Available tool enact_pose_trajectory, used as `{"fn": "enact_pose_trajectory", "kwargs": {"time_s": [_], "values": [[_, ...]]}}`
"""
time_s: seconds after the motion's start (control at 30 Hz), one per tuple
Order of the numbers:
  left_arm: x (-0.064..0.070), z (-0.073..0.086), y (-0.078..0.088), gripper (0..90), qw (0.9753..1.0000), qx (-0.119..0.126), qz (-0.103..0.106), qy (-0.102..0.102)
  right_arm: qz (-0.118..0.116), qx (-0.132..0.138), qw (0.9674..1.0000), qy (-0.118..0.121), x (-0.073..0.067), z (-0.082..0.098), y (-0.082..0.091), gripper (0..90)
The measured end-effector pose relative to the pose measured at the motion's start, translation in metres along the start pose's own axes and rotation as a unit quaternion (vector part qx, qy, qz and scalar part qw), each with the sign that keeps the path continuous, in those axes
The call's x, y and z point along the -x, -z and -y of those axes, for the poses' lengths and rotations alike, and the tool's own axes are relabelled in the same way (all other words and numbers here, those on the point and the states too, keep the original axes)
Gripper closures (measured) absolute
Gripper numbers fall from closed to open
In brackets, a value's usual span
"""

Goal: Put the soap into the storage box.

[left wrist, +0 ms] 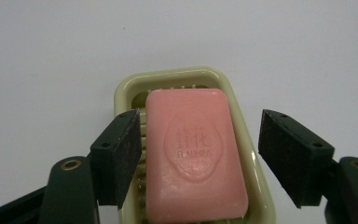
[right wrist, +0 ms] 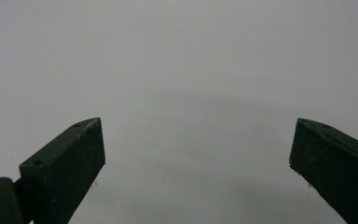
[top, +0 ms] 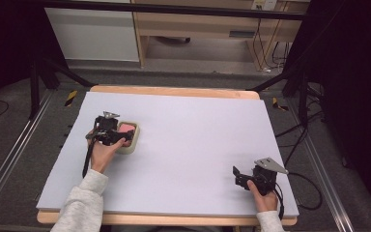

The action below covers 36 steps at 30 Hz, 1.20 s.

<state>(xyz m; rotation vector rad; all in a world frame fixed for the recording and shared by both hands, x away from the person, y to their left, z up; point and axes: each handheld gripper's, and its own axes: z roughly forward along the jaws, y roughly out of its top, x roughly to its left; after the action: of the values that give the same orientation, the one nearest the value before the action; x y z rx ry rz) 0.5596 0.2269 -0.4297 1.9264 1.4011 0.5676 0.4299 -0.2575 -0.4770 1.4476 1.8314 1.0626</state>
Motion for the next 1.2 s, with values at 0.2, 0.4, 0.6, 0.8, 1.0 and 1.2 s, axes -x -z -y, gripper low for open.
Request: {"fn": "enact_pose_trajectory", "kwargs": {"time_s": [0.2, 0.4, 0.6, 0.8, 1.0, 1.2], "values": [[0.006, 0.002, 0.016, 29.7, 0.9996, 0.022, 0.018, -0.004, 0.0, -0.001, 1.0, -0.002, 0.001, 0.0, 0.0, 3.6], [0.017, 0.009, 0.03, 29.3, 0.9978, 0.049, 0.043, -0.014, 0.001, 0.0, 1.0, -0.004, 0.002, 0.0, 0.0, 3.6], [0.022, 0.021, 0.04, 28.5, 0.9955, 0.069, 0.059, -0.029, 0.001, -0.002, 1.0, -0.007, 0.002, 0.001, 0.001, 3.6], [0.022, 0.038, 0.047, 27.6, 0.9953, 0.069, 0.056, -0.039, -0.004, -0.005, 0.9999, -0.008, 0.003, 0.001, 0.001, 3.7], [0.017, 0.063, 0.058, 27.2, 0.9951, 0.077, 0.05, -0.038, -0.008, -0.007, 0.9999, -0.012, 0.004, 0.002, 0.002, 3.8], [0.008, 0.081, 0.068, 26.7, 0.9953, 0.078, 0.045, -0.036, -0.012, -0.019, 0.9997, -0.012, 0.005, 0.003, 0.003, 3.9]]}}
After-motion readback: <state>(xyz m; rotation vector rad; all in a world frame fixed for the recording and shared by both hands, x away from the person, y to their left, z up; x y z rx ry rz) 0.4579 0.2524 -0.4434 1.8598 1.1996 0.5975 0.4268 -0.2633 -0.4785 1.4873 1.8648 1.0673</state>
